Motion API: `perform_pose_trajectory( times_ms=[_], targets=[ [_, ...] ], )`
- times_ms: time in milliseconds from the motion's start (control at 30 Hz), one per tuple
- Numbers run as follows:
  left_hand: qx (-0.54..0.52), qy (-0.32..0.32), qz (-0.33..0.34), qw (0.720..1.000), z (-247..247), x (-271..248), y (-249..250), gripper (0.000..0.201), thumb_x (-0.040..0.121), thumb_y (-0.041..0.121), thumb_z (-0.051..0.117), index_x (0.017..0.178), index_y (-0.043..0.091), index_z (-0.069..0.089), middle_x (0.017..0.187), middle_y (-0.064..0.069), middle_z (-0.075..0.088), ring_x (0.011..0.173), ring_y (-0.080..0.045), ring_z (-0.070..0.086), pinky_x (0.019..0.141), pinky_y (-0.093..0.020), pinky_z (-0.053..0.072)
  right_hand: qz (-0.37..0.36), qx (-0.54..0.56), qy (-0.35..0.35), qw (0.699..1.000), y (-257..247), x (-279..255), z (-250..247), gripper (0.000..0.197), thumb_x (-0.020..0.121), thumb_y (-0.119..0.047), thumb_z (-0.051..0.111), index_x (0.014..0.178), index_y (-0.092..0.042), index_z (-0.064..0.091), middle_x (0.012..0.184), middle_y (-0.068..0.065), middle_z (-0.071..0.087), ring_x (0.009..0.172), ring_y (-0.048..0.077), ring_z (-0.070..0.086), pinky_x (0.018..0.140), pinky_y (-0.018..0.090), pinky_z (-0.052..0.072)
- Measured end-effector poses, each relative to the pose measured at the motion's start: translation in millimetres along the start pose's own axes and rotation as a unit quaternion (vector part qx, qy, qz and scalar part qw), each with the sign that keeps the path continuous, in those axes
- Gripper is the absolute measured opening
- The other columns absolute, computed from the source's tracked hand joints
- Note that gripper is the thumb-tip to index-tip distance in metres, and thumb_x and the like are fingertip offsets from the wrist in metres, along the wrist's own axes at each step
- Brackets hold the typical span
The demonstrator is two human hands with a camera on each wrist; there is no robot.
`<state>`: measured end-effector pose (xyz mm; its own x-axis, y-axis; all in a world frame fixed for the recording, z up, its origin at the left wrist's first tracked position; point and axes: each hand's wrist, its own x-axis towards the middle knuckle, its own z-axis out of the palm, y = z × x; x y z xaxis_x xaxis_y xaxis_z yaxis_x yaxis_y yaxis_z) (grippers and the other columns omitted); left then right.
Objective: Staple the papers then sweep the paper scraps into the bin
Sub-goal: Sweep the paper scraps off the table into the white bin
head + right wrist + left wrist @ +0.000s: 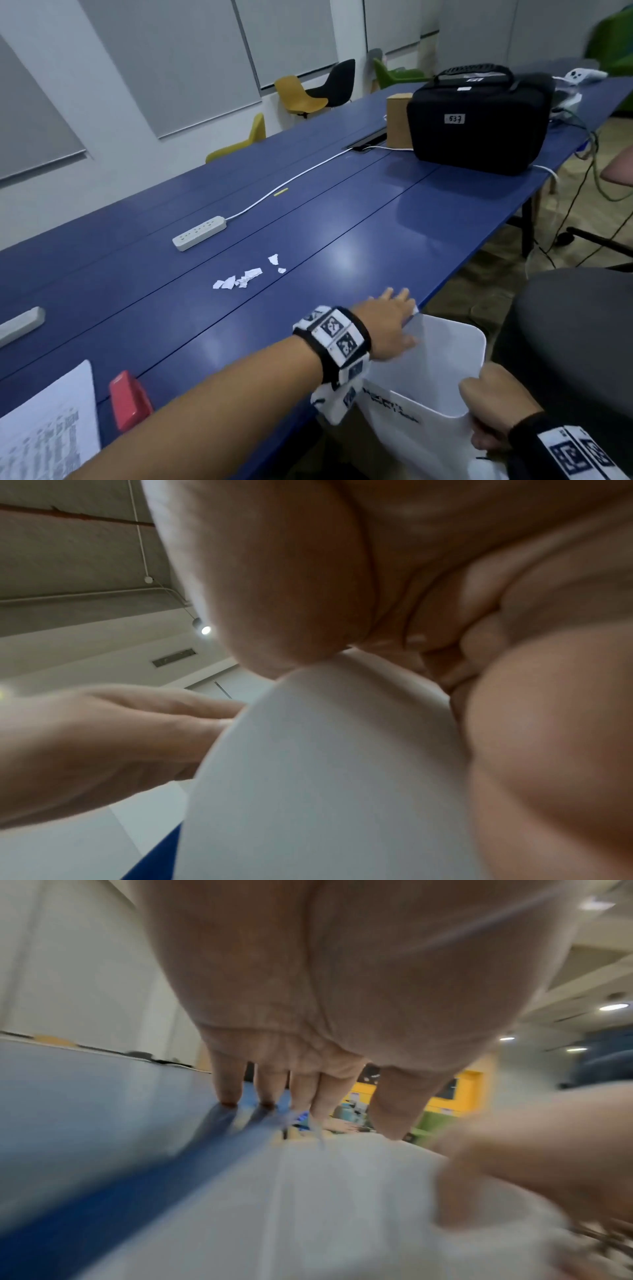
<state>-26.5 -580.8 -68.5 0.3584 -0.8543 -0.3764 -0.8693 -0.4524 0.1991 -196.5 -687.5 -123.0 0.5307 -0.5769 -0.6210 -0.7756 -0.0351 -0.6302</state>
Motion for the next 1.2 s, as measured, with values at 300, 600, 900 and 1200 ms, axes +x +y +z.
perform_pose_trajectory(
  times_ms=[300,600,900,1200],
  targets=[
    [-0.12,0.145,0.062,0.98,30.4,-61.9,18.9,0.05,0.093,0.042,0.05,0.137,0.019,0.052,0.148,0.0,0.049,0.135,-0.023,0.047,0.113,-0.041,0.036,-0.022,0.008,-0.011,1.0,2.2,-1.3,6.0,0.018,0.082,0.003,0.041,0.084,0.012,0.056,0.058,0.02,0.048,0.032,0.028,0.05,0.044,0.027,0.039],
    [-0.102,0.136,-0.439,0.882,-16.8,-75.8,-213.4,0.081,0.091,0.061,0.045,0.156,0.025,0.012,0.166,-0.01,-0.002,0.151,-0.042,-0.002,0.121,-0.052,0.008,-0.021,-0.001,0.018,1.0,7.2,4.4,20.7,0.026,0.074,-0.006,0.044,0.088,0.011,0.058,0.059,0.02,0.051,0.036,0.034,0.055,0.046,0.031,0.039],
    [-0.066,0.046,-0.316,0.945,-0.7,-74.9,-171.8,0.074,0.097,0.055,0.037,0.157,0.024,0.007,0.166,-0.004,-0.002,0.152,-0.037,-0.004,0.121,-0.054,0.012,-0.012,0.003,0.004,1.0,5.5,-4.4,30.8,0.026,0.075,-0.006,0.043,0.09,0.01,0.056,0.062,0.024,0.053,0.033,0.036,0.056,0.043,0.028,0.041],
    [0.001,-0.012,-0.083,0.996,37.4,-96.4,-28.5,0.074,0.099,0.052,0.03,0.157,0.02,-0.004,0.165,0.0,-0.015,0.152,-0.024,-0.016,0.123,-0.046,-0.001,-0.003,0.056,0.013,0.998,2.4,-11.1,30.9,0.017,0.077,-0.002,0.041,0.088,0.006,0.051,0.07,0.017,0.047,0.033,0.023,0.045,0.044,0.027,0.037]
  ],
)
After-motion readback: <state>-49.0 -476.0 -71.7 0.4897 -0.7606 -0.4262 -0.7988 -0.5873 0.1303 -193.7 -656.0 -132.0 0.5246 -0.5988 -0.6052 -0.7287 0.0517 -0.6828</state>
